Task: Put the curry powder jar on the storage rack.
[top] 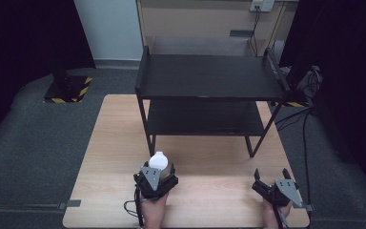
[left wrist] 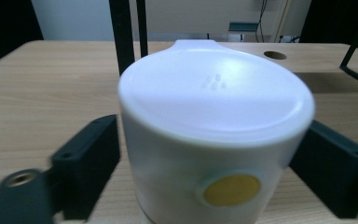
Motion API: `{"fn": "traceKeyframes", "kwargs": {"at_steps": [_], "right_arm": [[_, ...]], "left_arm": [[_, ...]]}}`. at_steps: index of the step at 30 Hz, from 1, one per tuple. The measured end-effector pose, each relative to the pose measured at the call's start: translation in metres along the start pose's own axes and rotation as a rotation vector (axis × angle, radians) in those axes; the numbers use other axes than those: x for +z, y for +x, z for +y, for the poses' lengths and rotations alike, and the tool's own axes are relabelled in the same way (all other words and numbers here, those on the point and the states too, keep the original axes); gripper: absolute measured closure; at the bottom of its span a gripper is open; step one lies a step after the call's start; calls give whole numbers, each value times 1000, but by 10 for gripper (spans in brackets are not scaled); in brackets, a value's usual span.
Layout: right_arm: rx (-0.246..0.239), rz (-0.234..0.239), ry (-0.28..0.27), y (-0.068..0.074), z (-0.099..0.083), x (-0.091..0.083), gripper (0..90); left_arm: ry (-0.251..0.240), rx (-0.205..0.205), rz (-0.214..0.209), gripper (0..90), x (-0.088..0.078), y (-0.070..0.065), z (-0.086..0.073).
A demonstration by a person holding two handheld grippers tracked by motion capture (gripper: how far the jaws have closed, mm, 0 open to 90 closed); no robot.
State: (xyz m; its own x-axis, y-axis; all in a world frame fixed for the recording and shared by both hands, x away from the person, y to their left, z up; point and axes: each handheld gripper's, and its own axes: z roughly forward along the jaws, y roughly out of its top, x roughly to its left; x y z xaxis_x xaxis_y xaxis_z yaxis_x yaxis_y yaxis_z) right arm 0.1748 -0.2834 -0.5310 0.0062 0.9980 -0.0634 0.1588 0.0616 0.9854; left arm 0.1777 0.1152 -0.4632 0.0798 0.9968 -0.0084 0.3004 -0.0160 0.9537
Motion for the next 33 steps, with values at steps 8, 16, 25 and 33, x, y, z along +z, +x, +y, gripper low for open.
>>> {"fn": "traceKeyframes", "kwargs": {"at_steps": [8,16,25,33], "right_arm": [[0,1,-1,0,0,0,5],[-3,2,1,0,0,0,6],[3,-3,0,0,0,0,5],[-7,2,9,1,1,1,5]], "left_arm": [[-4,0,17,300,-1,-4,0],[-5,-18,10,303,-6,-1,6],[-58,-31,-27,303,-25,0,37],[-81,5,-81,303,-34,-6,76]]}}
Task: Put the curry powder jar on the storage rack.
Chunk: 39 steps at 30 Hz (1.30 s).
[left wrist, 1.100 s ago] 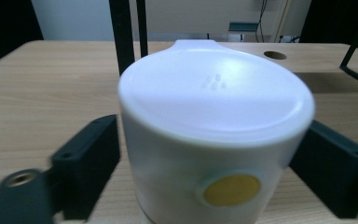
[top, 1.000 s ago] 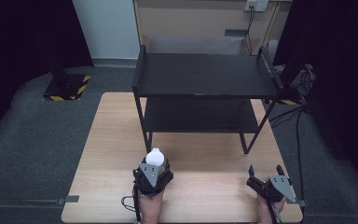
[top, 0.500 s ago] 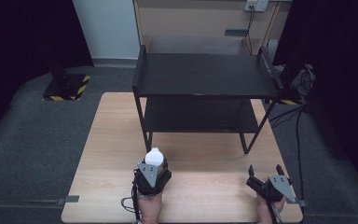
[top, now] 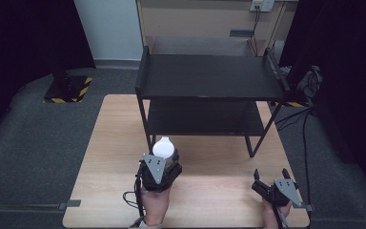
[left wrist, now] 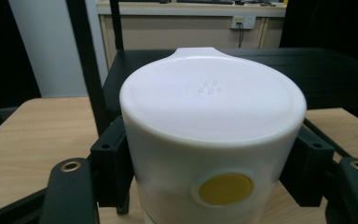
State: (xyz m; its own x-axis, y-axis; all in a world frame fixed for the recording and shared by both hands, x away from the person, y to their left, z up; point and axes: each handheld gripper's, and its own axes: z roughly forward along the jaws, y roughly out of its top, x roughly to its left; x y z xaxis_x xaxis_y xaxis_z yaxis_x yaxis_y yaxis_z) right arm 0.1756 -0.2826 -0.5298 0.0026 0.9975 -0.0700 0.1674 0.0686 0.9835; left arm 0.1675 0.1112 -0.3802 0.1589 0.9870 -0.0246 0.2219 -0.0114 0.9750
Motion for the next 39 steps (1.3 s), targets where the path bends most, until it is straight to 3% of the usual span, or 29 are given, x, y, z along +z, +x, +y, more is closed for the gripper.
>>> {"fn": "traceKeyframes", "kwargs": {"at_steps": [3,9,16,22,31,39], "right_arm": [[3,0,-1,0,0,0,5],[4,0,-9,0,-1,-1,5],[21,-2,-26,-1,-4,-2,5],[31,9,-47,-3,-7,-4,6],[40,20,-62,-6,-9,-4,5],[25,39,-58,-6,-8,-4,5]], "left_arm": [[-11,1,-14,303,3,-3,17],[-20,2,-3,303,11,-12,34],[-53,15,10,303,32,-20,58],[-44,34,20,303,55,-19,79],[-36,26,46,302,79,-17,88],[-32,29,68,303,102,-14,81]]}}
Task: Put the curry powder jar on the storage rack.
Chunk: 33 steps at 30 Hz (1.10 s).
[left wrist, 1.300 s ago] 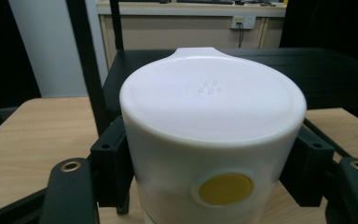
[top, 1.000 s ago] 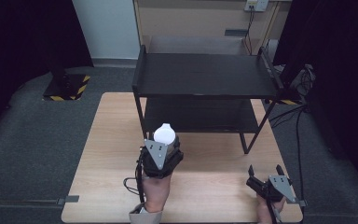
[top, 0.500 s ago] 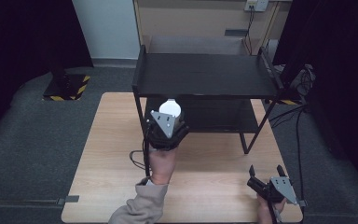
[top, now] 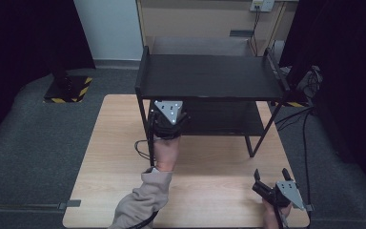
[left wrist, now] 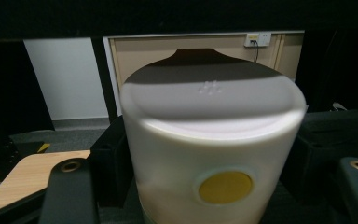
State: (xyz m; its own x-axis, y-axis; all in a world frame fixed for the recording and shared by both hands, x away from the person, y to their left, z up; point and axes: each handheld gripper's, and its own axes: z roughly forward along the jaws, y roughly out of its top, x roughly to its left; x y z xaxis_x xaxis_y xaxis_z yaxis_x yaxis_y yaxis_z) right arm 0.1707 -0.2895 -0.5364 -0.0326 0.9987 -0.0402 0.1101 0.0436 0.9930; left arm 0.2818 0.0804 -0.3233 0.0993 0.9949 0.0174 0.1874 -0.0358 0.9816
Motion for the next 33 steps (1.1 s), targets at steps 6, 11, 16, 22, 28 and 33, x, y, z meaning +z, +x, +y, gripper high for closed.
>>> {"fn": "traceKeyframes", "kwargs": {"at_steps": [6,11,16,22,28,33], "right_arm": [[-8,5,4,0,1,1,5],[4,-2,-2,0,0,1,5],[4,2,-3,0,0,2,5],[8,3,-9,-1,-1,2,5],[9,4,-10,-1,-1,2,5],[8,3,-10,-1,-1,2,5]], "left_arm": [[-9,-9,8,302,19,-1,-2],[-9,-13,9,302,28,-2,-1],[-9,-21,-1,302,39,-1,0],[-21,-21,2,302,42,-1,-2],[-7,-26,-2,301,41,0,1],[1,-26,-4,301,40,0,3]]}}
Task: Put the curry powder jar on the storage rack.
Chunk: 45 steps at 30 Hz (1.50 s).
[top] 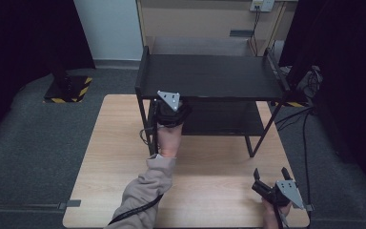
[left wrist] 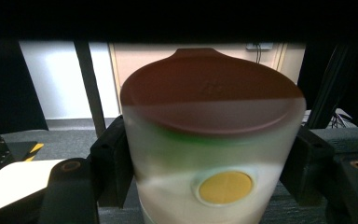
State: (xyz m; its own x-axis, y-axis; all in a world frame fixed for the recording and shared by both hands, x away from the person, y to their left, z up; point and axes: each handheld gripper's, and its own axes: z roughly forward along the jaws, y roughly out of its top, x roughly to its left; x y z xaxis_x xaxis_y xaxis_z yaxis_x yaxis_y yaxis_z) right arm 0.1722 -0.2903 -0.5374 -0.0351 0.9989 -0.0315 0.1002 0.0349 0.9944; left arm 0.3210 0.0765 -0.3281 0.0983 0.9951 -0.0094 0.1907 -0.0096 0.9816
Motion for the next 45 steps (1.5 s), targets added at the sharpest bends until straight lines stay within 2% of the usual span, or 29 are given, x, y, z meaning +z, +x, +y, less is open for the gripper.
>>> {"fn": "traceKeyframes", "kwargs": {"at_steps": [5,7,13,20,25,29,31,32,33,35,37,38,39,40,41,42,43,45], "right_arm": [[1,0,-1,0,0,0,5],[5,-3,-2,0,0,0,6],[6,-3,-3,0,-1,0,5],[11,-7,-5,0,-1,-1,5],[11,-10,-4,0,-1,-1,6],[13,-14,-6,1,-1,-1,6],[15,-18,-6,1,-1,-1,6],[15,-18,-6,1,-1,-1,6],[15,-20,-5,1,-1,-2,5],[15,-21,-3,1,-1,-2,5],[13,-22,1,2,0,-2,6],[9,-23,7,2,0,-2,5],[9,-23,7,2,0,-2,5],[5,-26,11,3,1,-1,5],[5,-26,11,3,1,-1,5],[3,-27,13,3,1,-1,6],[1,-29,16,3,1,-1,5],[-4,-31,25,4,3,-1,5]], "left_arm": [[-13,7,1,299,1,-1,-3],[-37,19,-2,297,1,-2,-10],[-39,16,-10,260,1,1,-11],[-34,31,-18,121,-1,0,-13],[-43,58,-13,59,-8,-1,-18],[2,56,-39,18,-16,6,-19],[-4,57,-50,16,-28,9,-27],[-4,57,-50,15,-28,9,-27],[-12,62,-68,13,-38,13,-34],[-18,62,-77,12,-43,17,-38],[-31,53,-104,6,-53,27,-47],[-39,46,-129,3,-63,40,-57],[-39,46,-129,1,-63,40,-57],[-53,47,-161,0,-73,55,-70],[-53,47,-161,0,-73,55,-70],[-57,51,-174,0,-78,63,-76],[-57,58,-191,0,-84,74,-84],[-53,62,-192,0,-97,97,-105]]}}
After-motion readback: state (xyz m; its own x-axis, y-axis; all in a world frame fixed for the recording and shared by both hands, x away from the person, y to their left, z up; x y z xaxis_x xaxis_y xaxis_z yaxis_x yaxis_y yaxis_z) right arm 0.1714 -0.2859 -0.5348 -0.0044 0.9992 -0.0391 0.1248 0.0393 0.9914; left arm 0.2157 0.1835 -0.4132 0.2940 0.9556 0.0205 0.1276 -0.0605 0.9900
